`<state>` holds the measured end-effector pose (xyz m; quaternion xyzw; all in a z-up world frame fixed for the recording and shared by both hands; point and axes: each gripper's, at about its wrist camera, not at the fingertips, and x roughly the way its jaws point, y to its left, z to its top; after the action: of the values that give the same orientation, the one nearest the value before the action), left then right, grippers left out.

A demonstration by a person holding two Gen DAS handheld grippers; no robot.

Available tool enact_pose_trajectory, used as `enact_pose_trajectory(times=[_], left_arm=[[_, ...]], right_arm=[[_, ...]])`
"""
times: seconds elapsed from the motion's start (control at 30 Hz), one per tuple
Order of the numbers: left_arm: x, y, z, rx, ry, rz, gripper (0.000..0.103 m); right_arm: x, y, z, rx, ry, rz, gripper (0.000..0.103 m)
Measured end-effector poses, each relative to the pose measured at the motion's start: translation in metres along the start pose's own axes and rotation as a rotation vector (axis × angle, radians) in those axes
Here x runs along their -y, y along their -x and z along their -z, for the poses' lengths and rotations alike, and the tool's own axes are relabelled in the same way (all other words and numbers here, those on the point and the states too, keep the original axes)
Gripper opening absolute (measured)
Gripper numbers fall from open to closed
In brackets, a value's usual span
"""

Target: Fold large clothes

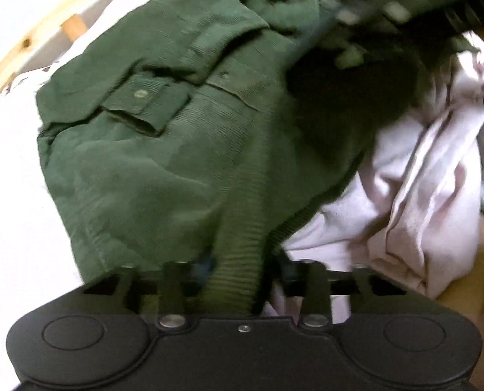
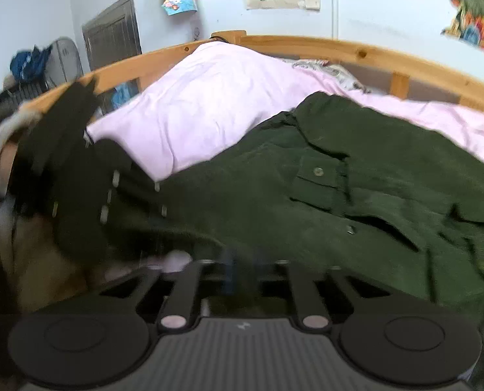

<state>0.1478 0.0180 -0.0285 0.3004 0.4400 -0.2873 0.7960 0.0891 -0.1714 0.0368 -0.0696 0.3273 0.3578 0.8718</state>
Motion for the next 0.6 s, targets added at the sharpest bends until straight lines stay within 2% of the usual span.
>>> enact_pose_trajectory(times=[0.03,0.07,0.13,0.23,0.27,0.3,0.4,0.47,0.6], left_arm=[[-0.002,0.004,0.001,0.023,0.012,0.001,0.01],[-0.001,0.008,0.001,0.053,0.017,-0.014,0.006],[-0.005,0.02,-0.004,0.128,0.023,-0.046,0.005],[-0.019,0.037,-0.017,0.174,0.063,-0.006,0.005],[-0.023,0.041,-0.022,0.184,0.07,0.002,0.005],[-0.027,0.045,-0.027,0.203,0.075,0.002,0.005],[-0.037,0.053,-0.049,0.227,0.109,0.004,0.005],[-0.044,0.056,-0.063,0.241,0.152,-0.003,0.004],[-0.066,0.052,-0.093,0.241,0.249,0.027,0.004]], right_arm=[[-0.006,0.008,0.006,0.005,0.019,0.025,0.04],[-0.011,0.016,0.013,0.008,0.04,0.042,0.046],[-0.022,0.031,0.026,0.002,0.076,0.084,0.055],[-0.024,0.044,0.041,-0.005,0.074,0.181,0.073],[-0.021,0.048,0.044,0.007,0.053,0.209,0.082],[-0.017,0.051,0.046,0.022,0.02,0.23,0.087],[-0.007,0.054,0.05,0.026,-0.046,0.274,0.087],[-0.005,0.056,0.054,0.027,-0.054,0.273,0.089],[-0.012,0.055,0.063,-0.013,0.019,0.306,0.094]])
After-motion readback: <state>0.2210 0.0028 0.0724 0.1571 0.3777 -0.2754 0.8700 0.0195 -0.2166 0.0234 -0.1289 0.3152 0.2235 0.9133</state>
